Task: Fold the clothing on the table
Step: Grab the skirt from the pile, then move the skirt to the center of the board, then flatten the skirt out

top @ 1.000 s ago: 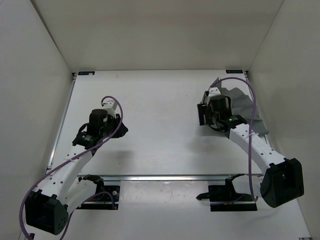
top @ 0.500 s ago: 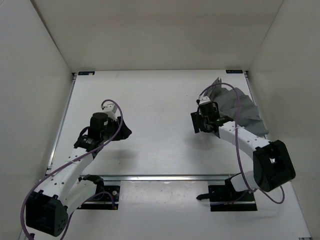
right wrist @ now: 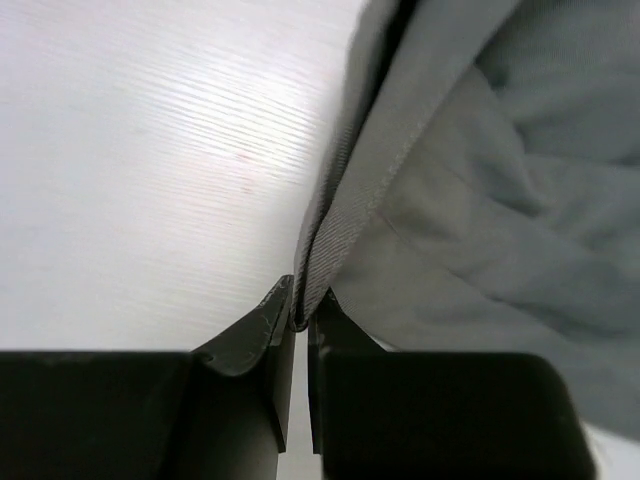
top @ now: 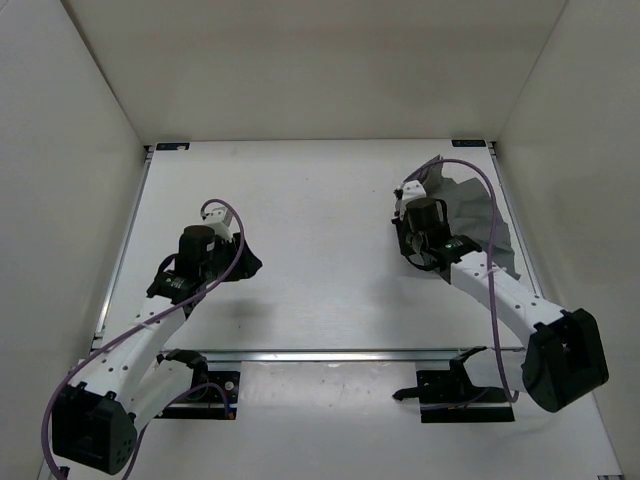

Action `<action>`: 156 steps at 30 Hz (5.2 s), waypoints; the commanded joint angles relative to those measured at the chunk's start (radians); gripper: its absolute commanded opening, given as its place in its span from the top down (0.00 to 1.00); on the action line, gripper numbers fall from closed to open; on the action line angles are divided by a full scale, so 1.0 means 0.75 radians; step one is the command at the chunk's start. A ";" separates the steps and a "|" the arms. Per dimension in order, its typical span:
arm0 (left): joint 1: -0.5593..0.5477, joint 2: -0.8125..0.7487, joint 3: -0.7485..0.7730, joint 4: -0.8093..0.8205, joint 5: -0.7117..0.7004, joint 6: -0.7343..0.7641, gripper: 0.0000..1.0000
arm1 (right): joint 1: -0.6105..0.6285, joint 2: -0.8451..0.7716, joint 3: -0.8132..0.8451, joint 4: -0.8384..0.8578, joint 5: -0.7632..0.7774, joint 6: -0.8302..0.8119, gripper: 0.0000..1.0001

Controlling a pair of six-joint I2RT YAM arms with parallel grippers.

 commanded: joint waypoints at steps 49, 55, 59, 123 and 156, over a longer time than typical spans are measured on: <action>0.097 -0.083 0.196 -0.136 -0.241 -0.011 0.38 | -0.547 -0.388 0.477 -0.587 -1.193 0.114 0.99; 0.065 -0.044 0.202 -0.122 -0.231 -0.026 0.39 | -0.485 -0.251 0.206 -0.680 -0.989 0.093 1.00; 0.059 0.025 0.200 -0.059 -0.173 -0.028 0.38 | -0.454 -0.208 0.133 -0.660 -0.817 0.093 1.00; -0.502 2.143 2.233 -0.750 -0.396 0.234 1.00 | -0.426 -0.173 -0.031 -0.461 -0.942 0.056 1.00; -0.003 0.768 1.310 -0.155 -0.222 0.234 1.00 | -0.546 0.098 0.726 0.064 -1.375 0.059 1.00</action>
